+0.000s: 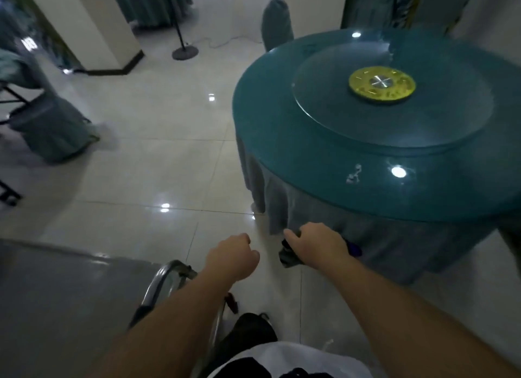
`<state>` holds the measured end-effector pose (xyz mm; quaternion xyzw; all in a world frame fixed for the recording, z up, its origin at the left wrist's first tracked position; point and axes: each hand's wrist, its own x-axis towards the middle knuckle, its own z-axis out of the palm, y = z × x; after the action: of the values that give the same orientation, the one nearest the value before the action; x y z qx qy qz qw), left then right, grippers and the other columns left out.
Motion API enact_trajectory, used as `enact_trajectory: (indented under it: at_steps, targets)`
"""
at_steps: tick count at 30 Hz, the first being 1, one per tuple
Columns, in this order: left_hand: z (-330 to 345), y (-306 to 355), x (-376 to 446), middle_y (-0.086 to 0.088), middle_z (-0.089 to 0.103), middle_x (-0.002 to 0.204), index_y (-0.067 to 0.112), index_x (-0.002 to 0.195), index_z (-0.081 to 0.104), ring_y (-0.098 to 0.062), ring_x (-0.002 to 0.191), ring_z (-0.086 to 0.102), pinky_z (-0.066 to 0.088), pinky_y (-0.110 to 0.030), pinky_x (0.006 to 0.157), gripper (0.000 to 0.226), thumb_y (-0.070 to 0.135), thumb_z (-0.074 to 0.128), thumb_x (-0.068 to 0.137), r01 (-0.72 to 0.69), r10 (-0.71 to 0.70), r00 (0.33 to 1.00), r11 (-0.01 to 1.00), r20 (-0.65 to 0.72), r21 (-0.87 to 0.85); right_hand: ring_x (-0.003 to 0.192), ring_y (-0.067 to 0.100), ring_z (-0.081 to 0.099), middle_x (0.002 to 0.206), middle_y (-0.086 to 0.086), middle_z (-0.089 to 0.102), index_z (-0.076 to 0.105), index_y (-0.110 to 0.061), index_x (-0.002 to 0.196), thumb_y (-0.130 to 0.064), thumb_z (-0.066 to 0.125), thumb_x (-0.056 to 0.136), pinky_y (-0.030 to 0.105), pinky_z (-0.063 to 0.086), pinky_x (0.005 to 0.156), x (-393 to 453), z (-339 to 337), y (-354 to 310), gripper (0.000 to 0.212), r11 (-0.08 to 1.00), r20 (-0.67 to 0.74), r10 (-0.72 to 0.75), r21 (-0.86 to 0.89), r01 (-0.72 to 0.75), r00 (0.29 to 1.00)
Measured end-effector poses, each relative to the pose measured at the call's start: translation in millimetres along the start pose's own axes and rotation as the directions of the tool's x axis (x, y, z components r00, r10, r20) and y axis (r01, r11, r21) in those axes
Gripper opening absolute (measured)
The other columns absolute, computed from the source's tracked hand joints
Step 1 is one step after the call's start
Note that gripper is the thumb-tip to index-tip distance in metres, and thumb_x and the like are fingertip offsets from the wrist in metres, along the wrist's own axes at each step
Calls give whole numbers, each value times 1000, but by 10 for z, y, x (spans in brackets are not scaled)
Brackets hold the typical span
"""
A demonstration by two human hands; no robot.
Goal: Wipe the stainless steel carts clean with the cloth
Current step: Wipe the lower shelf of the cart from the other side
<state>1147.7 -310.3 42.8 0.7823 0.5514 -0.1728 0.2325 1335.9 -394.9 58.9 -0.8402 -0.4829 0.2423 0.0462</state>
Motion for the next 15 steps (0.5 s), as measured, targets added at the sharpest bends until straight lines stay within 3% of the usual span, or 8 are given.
enact_trajectory:
  at_steps: [9, 12, 15]
  targets:
    - [-463, -449, 1273, -3, 64, 127, 22, 137, 55, -24, 101, 60, 43, -35, 78, 45, 45, 50, 98, 102, -101, 995, 994, 22, -39, 70, 22, 62, 73, 2, 64, 60, -18, 75, -67, 32, 97, 41, 56, 74, 1570, -304, -903, 61, 979, 41, -168, -111, 172, 985]
    - [-867, -625, 1730, -3, 65, 130, 21, 140, 55, -24, 104, 62, 43, -35, 80, 45, 42, 50, 101, 85, -84, 996, 996, -25, 12, 64, 19, 60, 70, 0, 63, 57, -18, 73, -67, 33, 98, 37, 55, 68, 2106, -485, -1164, 60, 973, 33, -169, -154, 173, 985]
    - [-1305, -835, 2114, -5, 63, 137, 21, 144, 53, -26, 117, 63, 48, -39, 92, 47, 43, 49, 103, 99, -97, 991, 995, -86, 18, 66, 21, 60, 72, 1, 63, 58, -17, 73, -65, 35, 96, 37, 55, 68, 2596, -631, -1415, 58, 970, 24, -155, -183, 157, 988]
